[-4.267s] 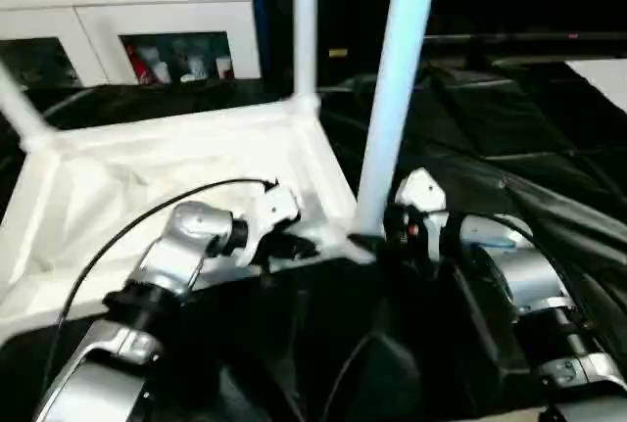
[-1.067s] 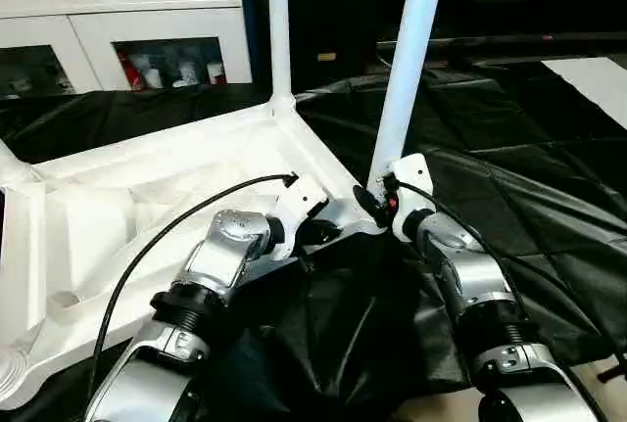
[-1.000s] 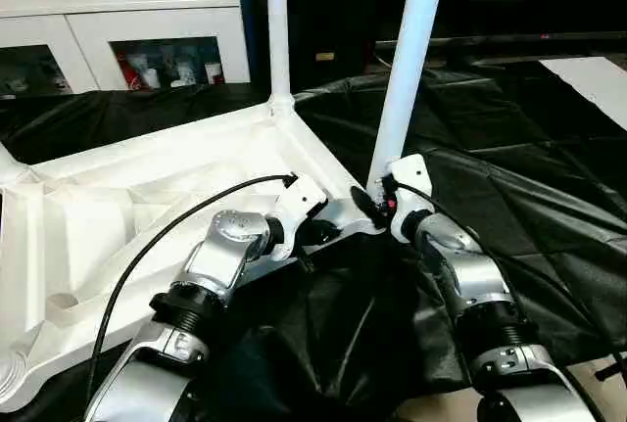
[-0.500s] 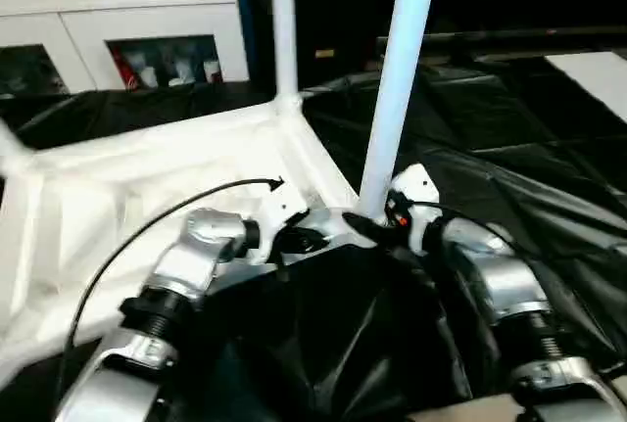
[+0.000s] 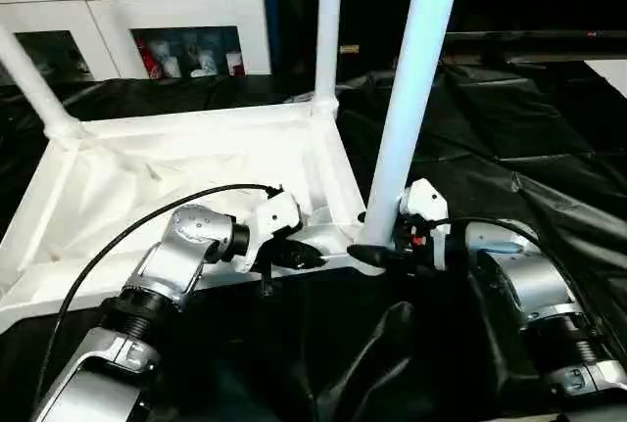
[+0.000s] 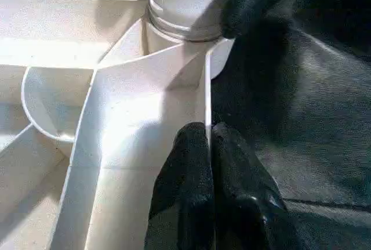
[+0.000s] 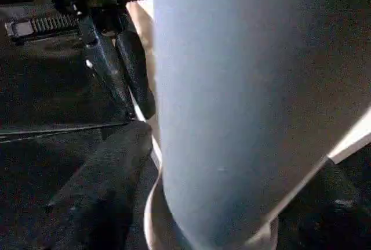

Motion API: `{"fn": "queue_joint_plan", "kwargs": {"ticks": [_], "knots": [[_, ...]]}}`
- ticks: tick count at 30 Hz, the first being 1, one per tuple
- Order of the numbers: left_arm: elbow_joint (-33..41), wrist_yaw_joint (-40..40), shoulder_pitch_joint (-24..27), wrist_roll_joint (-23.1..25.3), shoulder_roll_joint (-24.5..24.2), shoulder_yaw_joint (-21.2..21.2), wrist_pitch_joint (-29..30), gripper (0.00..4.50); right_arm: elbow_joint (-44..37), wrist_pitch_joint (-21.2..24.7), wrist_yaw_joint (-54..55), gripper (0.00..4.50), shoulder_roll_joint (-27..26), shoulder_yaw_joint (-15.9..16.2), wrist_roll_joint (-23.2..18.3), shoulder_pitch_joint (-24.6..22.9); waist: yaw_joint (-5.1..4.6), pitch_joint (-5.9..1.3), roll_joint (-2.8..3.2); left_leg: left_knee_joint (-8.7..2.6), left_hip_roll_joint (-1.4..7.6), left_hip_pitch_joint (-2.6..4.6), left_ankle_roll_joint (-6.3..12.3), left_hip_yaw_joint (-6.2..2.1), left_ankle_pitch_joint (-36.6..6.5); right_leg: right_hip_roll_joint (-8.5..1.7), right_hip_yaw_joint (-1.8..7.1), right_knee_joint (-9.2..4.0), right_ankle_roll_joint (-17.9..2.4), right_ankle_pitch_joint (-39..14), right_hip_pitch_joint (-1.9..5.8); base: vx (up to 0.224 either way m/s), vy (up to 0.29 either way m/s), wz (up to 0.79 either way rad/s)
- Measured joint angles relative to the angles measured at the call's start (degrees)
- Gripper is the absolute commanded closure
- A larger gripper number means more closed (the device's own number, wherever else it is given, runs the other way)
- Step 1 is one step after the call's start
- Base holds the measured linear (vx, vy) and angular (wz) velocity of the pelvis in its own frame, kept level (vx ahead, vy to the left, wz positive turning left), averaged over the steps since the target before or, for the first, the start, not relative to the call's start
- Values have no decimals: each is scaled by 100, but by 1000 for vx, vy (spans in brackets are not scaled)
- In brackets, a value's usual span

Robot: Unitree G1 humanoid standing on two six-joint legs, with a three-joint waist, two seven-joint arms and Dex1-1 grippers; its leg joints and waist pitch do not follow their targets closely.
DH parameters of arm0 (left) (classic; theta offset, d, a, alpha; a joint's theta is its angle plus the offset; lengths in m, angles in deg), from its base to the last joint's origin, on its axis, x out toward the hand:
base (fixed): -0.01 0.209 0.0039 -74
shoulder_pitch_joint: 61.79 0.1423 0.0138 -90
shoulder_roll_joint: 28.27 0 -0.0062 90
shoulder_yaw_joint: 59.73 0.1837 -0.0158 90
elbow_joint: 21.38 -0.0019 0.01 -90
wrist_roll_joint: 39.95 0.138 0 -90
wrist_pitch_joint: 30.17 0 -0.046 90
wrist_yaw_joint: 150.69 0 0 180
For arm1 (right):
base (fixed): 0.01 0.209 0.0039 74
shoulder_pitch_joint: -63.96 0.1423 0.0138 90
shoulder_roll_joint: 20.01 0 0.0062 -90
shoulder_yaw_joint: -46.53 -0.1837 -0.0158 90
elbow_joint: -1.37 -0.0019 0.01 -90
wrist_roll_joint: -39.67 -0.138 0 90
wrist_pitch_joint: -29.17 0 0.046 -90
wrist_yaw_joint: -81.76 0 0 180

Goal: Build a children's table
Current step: Rotate leg to tighten

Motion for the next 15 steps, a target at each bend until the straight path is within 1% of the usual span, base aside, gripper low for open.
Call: {"fn": "queue_joint_plan", "kwargs": {"ticks": [2,3,7,12,15], "knots": [[0,8,0,-3,-6,11,-2,450,5,31,1,184,1,-6,-9,1,0,0,0,1,0,0,-1,1,0,0,1,0,0,0,2,0,0,0],[0,13,0,-4,-11,13,-4,450,7,34,3,201,2,-6,-16,3,0,0,0,2,0,0,-1,1,0,-1,1,0,0,0,3,0,0,0],[-1,55,0,-11,-19,18,-17,450,20,-4,-49,232,53,-6,-52,19,4,-1,-2,3,0,-1,0,1,1,-1,1,2,0,0,4,0,0,0],[-1,30,0,-24,-20,21,-14,450,22,-25,-92,245,46,-6,-75,29,9,-1,-2,4,0,-2,0,1,1,-1,1,3,0,0,4,0,0,0],[-64,-202,-15,-18,118,5,75,450,24,122,-15,248,55,-77,-118,23,49,-3,2,9,1,8,0,3,1,-2,3,5,0,0,23,0,0,0]]}}
